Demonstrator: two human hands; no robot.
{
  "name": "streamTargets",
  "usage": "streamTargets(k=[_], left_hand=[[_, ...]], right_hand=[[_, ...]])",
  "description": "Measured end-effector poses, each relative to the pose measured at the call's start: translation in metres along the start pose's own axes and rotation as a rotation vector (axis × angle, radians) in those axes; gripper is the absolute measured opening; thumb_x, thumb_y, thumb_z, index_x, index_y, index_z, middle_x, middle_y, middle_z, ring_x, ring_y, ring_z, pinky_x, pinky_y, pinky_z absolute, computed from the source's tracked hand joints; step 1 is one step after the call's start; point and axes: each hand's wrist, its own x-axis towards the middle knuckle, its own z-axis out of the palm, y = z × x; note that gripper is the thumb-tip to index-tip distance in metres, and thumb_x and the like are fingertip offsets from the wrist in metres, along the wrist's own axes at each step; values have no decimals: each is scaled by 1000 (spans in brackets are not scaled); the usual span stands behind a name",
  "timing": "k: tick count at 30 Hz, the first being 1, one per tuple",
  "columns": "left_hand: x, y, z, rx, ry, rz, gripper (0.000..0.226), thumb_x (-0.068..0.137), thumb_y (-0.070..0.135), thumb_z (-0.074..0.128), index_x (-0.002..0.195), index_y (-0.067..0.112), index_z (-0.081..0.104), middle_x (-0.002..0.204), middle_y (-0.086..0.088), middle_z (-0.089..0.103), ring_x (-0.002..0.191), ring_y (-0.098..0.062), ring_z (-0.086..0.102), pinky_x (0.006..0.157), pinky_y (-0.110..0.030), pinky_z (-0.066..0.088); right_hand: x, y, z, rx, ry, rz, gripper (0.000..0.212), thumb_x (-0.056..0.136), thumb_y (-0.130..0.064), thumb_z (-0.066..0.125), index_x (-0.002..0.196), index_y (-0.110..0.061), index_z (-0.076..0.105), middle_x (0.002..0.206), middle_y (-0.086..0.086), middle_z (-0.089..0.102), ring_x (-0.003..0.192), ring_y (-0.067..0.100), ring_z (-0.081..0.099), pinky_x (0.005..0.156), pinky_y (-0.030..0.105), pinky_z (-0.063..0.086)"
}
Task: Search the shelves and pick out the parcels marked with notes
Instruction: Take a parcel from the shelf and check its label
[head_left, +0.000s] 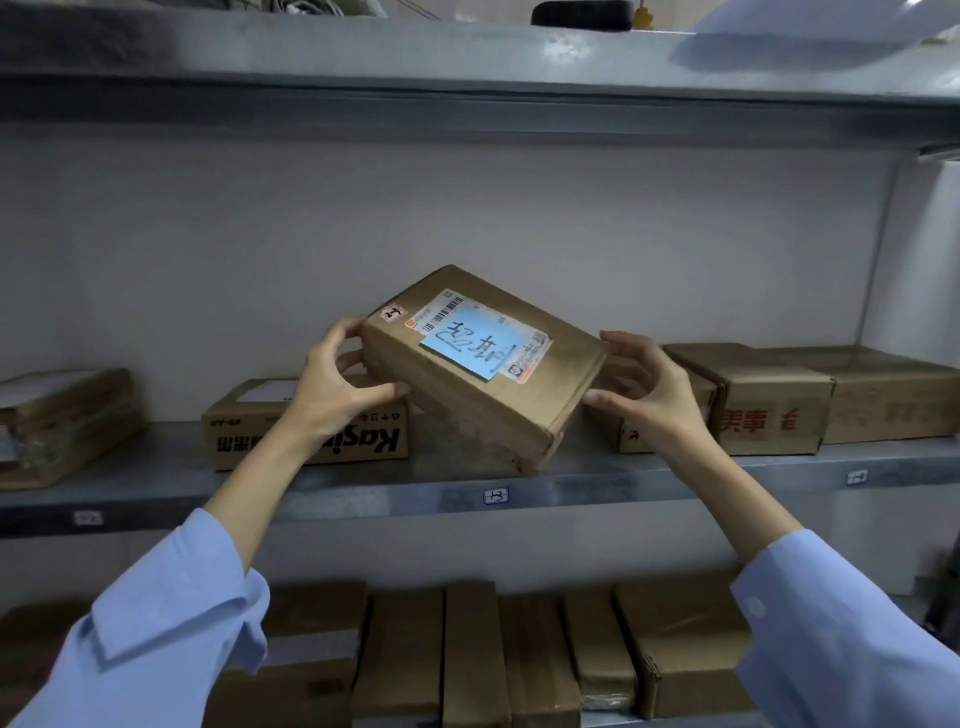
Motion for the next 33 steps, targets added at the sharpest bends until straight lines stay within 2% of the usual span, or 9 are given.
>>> streamTargets(k=[4,8,12,15,20,23,26,29,33], left_hand=[[-5,-3,-3,23,36,14,71,65,10,88,124,16,49,131,3,55,118,-18,57,84,-16,52],[-11,-4,-7,20,67,8,68,67,7,87,122,17,48,131,-4,56,119,-21,57,83,-16,53],[-22,0,-9,51,105,27,72,68,5,86,127,21,47,132,-1,56,119,-17,57,83,-17,53],[-32,7,-8,100,102,61,78,66,10,89,131,21,49,132,4,57,121,-11,55,87,-16,51],[-52,17,-11,114,117,38,78,60,28,85,129,25,50,130,1,60,118,-13,58,96,-37,52],[-67,23,-13,152,135,35,75,59,37,84,125,29,49,127,3,60,117,-13,58,97,-43,51],[-86,27,-14,180,154,28,76,59,39,82,125,21,48,125,6,59,117,-10,57,99,-36,50],[-108,30,-14,217,164,22,78,60,35,82,126,12,46,126,-1,57,116,-12,57,100,-38,49],[-144,36,-13,253,167,19,81,68,17,87,134,9,42,131,3,54,121,-4,53,100,-26,47]], right_hand=[[3,-1,3,-28,94,16,68,62,-31,88,122,-20,58,116,-4,65,105,13,65,94,44,55],[3,-4,9,-17,53,12,57,68,-30,83,117,-16,58,115,-2,66,103,15,66,93,44,55],[1,-3,13,0,-12,9,47,79,-24,78,122,-14,59,123,-3,65,110,11,64,98,44,52],[-2,-4,13,19,-48,12,48,83,-19,75,127,-11,58,128,-1,63,111,8,64,99,40,52],[-12,-7,12,62,-102,3,53,83,-23,73,132,-11,56,133,0,61,117,11,62,101,36,51],[-24,-11,14,91,-163,-1,47,93,-19,64,138,-17,52,138,-4,57,118,7,60,100,34,51],[-38,-10,21,128,-197,16,47,99,-20,56,144,-25,46,140,-10,55,123,6,56,99,32,52],[-56,-12,29,175,-225,53,47,102,-19,51,147,-27,41,145,-8,50,124,10,57,97,32,53],[-86,-24,35,260,-168,130,45,104,-16,45,148,-20,36,146,-7,49,125,1,53,86,19,53]])
